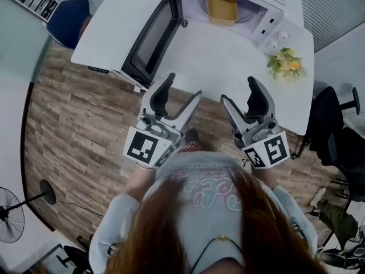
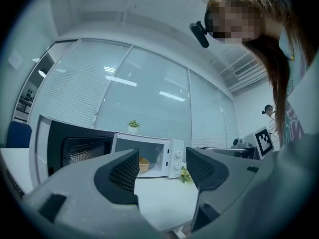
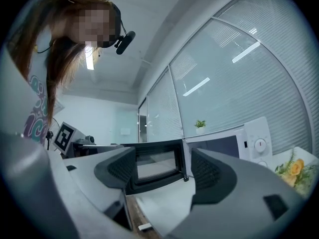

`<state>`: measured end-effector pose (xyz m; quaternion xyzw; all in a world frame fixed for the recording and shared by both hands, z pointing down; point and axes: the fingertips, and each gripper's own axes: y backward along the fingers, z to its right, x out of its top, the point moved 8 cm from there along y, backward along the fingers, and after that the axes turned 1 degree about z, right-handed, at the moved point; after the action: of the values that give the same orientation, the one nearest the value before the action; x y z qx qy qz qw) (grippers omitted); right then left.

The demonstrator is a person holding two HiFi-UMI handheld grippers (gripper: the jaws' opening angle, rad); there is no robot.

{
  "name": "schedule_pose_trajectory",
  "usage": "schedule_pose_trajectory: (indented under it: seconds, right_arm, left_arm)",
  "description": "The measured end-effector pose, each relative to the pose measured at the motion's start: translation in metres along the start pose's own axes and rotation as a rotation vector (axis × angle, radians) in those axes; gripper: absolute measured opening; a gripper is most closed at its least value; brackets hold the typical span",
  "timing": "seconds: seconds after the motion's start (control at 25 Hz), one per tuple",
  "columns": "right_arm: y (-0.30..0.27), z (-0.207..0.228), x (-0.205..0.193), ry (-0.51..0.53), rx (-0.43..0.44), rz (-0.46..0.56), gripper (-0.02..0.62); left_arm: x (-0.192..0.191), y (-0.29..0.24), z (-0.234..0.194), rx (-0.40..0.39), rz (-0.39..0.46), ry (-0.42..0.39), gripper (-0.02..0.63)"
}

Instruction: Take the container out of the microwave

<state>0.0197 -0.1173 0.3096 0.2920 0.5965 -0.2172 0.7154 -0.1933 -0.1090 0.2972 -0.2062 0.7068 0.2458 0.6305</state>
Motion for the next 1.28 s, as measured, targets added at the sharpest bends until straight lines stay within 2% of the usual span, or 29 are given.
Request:
schedule_pose_trajectory:
  seconds: [0.36,0.72,0.92,1.08,1.28]
  right_arm:
    - [-0.017,0.014,-0.006,-0.010,-0.069,0.000,0.334]
    - [-0.017,0.029,-0.010,-0.010,-0.109,0.002,0.335]
    - [-0.023,0.049,-0.011,-0.011,-0.109,-0.004,0.334]
    - [-0.036,0.068,-0.013,-0.015,-0.094,-0.007,0.334]
    - [-0.058,0.096,-0.015,-0.021,-0.067,-0.024,0.334]
  left_arm:
    - [-0.004,-0.028,-0.023,-0.075,-0.013,0.014,0.267]
    - [-0.011,-0.053,-0.024,-0.144,-0.024,0.028,0.267]
    - [-0.014,-0.075,-0.028,-0.154,-0.014,0.020,0.267]
    - [-0.024,-0.094,-0.038,-0.119,-0.049,0.023,0.267]
    - [-0.030,-0.121,-0.053,-0.092,-0.054,0.030,0.267]
